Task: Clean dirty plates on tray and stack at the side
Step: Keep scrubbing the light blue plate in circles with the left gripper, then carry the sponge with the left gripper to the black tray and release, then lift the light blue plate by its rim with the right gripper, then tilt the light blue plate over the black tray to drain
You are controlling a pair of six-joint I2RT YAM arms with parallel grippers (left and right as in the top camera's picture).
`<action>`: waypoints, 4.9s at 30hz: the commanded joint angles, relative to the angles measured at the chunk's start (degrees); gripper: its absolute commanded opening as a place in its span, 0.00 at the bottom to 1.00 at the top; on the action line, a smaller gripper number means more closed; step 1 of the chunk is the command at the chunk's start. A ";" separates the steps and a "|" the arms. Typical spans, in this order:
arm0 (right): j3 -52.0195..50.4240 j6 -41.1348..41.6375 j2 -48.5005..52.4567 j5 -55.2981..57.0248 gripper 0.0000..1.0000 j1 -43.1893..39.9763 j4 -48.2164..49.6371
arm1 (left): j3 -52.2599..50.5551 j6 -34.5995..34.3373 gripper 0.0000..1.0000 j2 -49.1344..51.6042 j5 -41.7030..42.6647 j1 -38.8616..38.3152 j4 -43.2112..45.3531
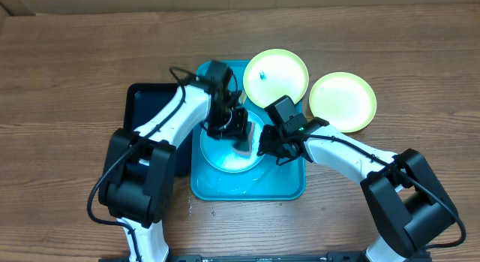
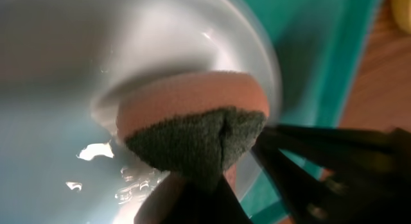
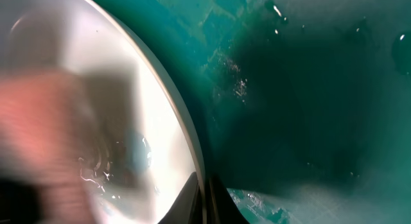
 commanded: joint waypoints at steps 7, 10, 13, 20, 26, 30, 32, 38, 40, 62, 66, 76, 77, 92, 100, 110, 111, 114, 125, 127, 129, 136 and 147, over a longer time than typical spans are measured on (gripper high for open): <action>-0.46 -0.35 -0.79 -0.42 0.04 0.33 -0.66 | 20.76 6.25 0.04 -1.16 -14.75 5.79 -14.95; -1.03 -0.35 -0.79 1.20 0.04 0.33 -0.22 | 20.46 6.45 0.04 -1.16 -23.08 8.26 -18.56; -1.79 -0.35 -0.79 1.68 0.04 0.33 0.07 | 19.87 6.45 0.04 -1.16 -33.20 11.69 -22.86; -1.81 -0.35 -0.79 2.32 0.05 0.33 0.61 | 10.56 6.01 0.04 -1.14 -37.48 15.74 -15.28; -1.81 -0.33 -0.79 2.75 0.05 0.33 0.68 | 2.23 4.74 0.04 -1.09 -33.48 18.58 -7.17; -1.81 -0.33 -0.79 2.78 0.05 0.33 0.72 | 3.32 4.96 0.06 -1.09 -31.26 19.06 -6.88; -1.81 -0.33 -0.79 2.78 0.05 0.33 0.76 | 5.38 4.96 0.17 -1.09 -30.95 19.39 -8.09; -1.81 -0.33 -0.79 2.78 0.11 0.33 0.85 | 20.92 5.51 0.57 -1.11 -26.23 23.32 -16.55; -1.81 -0.33 -0.79 3.23 0.12 0.33 0.87 | 27.65 6.95 0.57 -1.22 -20.35 24.94 -20.13; -1.81 -0.31 -0.76 9.84 0.32 0.33 5.60 | 36.59 1.27 1.00 -7.26 -15.74 43.04 -29.86; -1.81 -0.37 -0.76 9.84 0.40 0.33 5.77 | 36.59 1.27 1.00 -7.23 -15.74 42.97 -29.86; -1.81 -0.31 -0.76 0.92 0.29 0.35 -0.55 | 36.59 1.27 1.00 -7.23 -15.74 42.97 -29.86; -1.81 -0.31 -0.76 0.98 0.29 0.39 -0.66 | 36.59 1.27 1.00 -7.23 -15.74 42.97 -29.86; -1.81 0.11 -0.68 2.27 0.08 0.66 1.16 | 36.59 1.27 1.00 -7.23 -15.74 42.97 -29.86; -1.81 -0.13 -0.68 3.58 0.04 0.66 2.54 | 36.59 1.27 1.00 -7.23 -15.74 42.97 -29.86; 9.46 -8.46 -2.78 5.66 0.04 0.55 -7.80 | 36.59 1.27 1.00 -7.23 -15.74 42.97 -29.86; 13.05 -9.68 -2.78 6.67 0.04 0.55 -11.06 | 36.59 1.27 1.00 -7.23 -15.74 42.97 -29.86; 19.15 -10.71 -2.78 6.78 0.04 0.55 -15.37 | 36.59 1.27 1.00 -7.23 -15.74 42.97 -29.86; 24.50 -8.68 0.17 10.60 0.04 6.78 -4.31 | 36.59 1.27 1.00 -7.23 -15.74 42.97 -29.86; 24.50 -8.46 1.18 14.23 0.04 10.01 -2.84 | 36.59 1.27 1.00 -7.23 -15.72 42.97 -29.86; 24.50 -8.48 2.05 16.57 0.04 12.87 -1.31 | 36.59 1.27 1.00 -7.23 -15.74 42.97 -29.86; 24.50 -12.37 2.97 27.34 0.04 20.68 2.91 | 36.59 1.27 1.00 -7.23 -15.72 42.97 -29.86; 29.16 -34.34 2.97 40.89 0.04 25.53 7.98 | 36.59 1.27 1.00 -7.23 -15.74 42.97 -29.86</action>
